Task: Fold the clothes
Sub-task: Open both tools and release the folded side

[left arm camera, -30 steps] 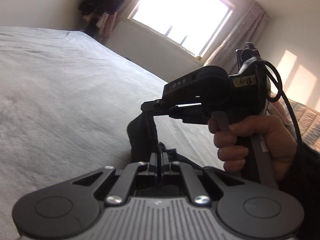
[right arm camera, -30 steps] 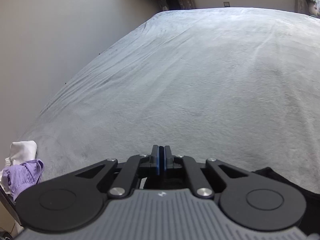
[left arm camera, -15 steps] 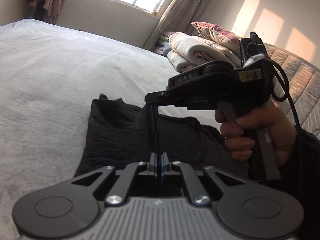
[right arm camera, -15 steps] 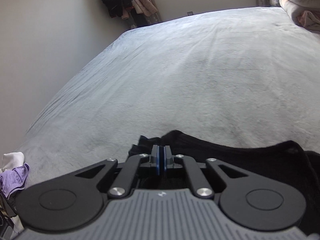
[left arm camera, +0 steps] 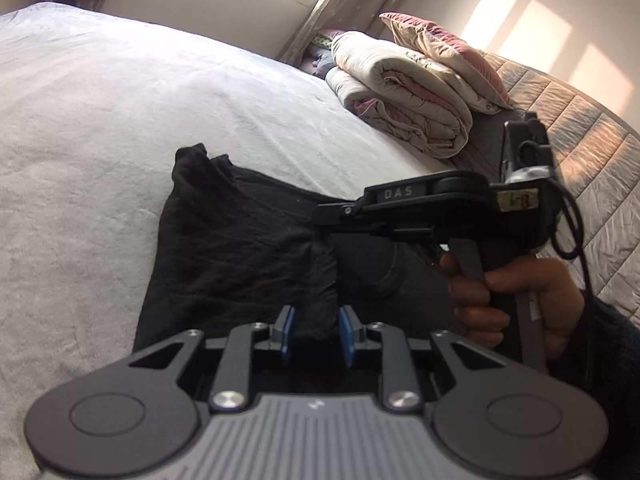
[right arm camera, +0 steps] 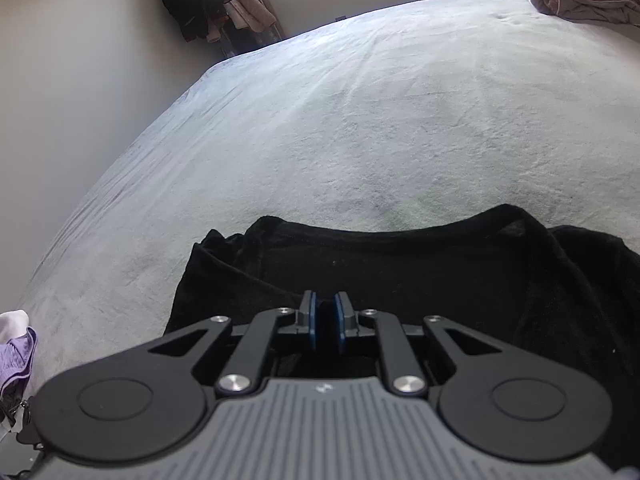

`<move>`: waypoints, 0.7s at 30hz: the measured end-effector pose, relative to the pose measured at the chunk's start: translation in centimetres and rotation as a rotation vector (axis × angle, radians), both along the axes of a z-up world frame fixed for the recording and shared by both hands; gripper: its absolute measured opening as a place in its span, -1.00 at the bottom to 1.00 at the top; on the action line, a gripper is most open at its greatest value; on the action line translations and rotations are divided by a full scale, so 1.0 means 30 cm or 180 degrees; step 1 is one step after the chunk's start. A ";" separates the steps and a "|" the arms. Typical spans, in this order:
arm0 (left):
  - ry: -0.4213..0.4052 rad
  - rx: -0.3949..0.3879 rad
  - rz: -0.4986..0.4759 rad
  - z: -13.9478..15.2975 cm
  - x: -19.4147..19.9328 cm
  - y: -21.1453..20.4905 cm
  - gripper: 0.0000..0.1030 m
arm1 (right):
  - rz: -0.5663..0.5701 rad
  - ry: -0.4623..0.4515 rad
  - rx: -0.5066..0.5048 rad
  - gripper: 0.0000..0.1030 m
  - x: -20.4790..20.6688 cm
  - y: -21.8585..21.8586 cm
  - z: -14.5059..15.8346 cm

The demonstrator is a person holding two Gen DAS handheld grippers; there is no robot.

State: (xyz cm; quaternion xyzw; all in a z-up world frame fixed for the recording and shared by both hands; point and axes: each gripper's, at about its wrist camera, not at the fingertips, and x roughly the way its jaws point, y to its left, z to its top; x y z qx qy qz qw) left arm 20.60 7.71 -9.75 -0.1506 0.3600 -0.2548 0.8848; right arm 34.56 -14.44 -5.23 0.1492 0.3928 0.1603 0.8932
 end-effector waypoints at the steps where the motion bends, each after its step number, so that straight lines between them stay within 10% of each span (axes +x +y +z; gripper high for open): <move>1: 0.0035 0.0042 -0.0029 -0.010 0.004 -0.010 -0.53 | 0.0012 0.0011 -0.0022 -0.70 -0.001 0.002 -0.004; 8: 0.0090 0.0081 -0.0131 0.050 0.011 -0.028 -0.46 | 0.0031 0.0009 -0.0103 -0.65 -0.048 -0.040 0.007; 11: 0.0144 0.0163 -0.0189 0.083 0.021 -0.064 -0.42 | -0.0076 -0.0070 -0.0133 -0.09 -0.100 -0.108 0.041; 21: 0.0187 0.0312 -0.0402 0.133 0.039 -0.235 -0.34 | -0.0695 -0.0049 -0.0292 -0.09 -0.299 -0.447 0.086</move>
